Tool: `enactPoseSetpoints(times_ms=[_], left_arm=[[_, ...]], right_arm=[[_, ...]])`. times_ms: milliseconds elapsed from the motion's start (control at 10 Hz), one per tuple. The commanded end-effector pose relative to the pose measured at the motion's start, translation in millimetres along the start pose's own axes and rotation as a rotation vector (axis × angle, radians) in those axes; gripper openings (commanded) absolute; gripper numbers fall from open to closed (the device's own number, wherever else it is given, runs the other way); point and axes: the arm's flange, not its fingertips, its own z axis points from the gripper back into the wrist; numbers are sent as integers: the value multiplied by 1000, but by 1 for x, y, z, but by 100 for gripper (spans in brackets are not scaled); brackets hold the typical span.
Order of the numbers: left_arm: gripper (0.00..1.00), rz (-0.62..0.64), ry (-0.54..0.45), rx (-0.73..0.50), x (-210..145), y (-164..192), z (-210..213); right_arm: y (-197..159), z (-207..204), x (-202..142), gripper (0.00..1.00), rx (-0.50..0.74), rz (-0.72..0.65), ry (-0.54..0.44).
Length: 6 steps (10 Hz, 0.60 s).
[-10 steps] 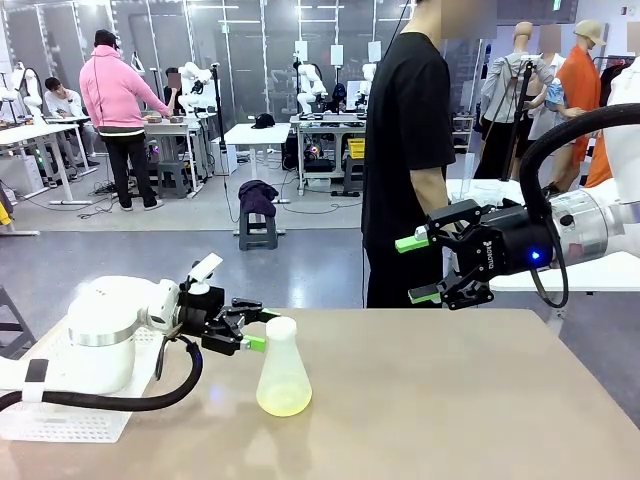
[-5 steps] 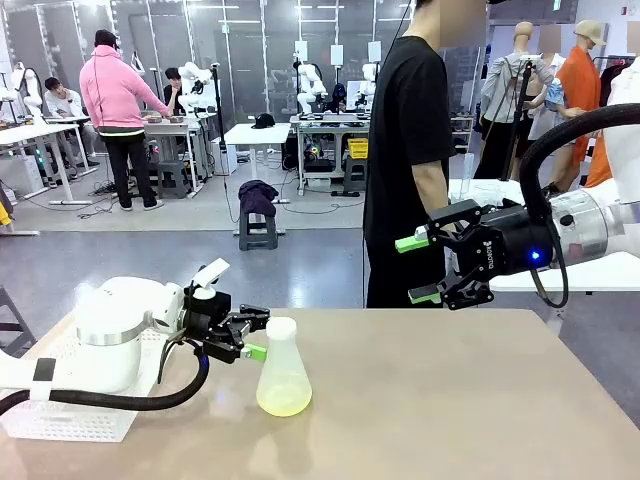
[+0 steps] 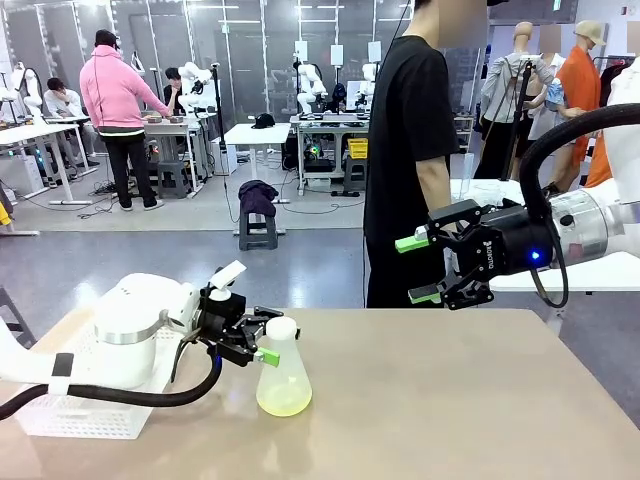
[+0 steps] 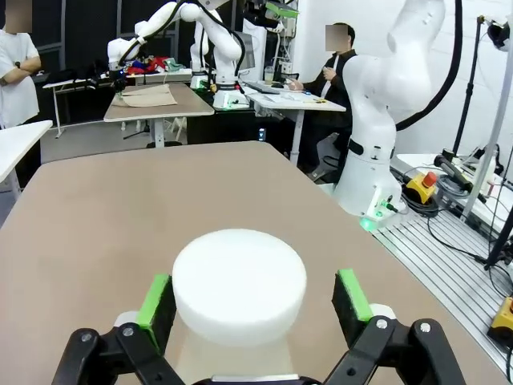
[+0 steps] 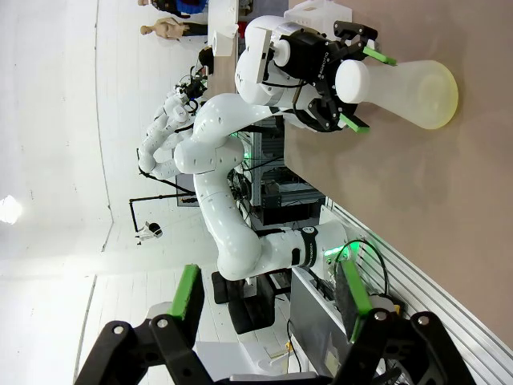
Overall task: Prepare the solutions needed for the experiment.
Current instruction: When the human places the Big flask in the center of the table, pick up the Big flask and place it in the left Organizing basket.
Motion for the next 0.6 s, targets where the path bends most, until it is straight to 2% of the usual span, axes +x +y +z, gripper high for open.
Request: enactPoseSetpoints(times_ms=[0,100,500], left_arm=[[100,48,-30,-34,1,8,3],[94,41,-67,-53,1,7,4],[70,76,-82,-58,-2,5,6]], right_arm=[[0,-2,-1,84,11,-2,-3],[0,-2,-1,84,11,-2,-3],[0,-2,-1,84,11,-2,-3]])
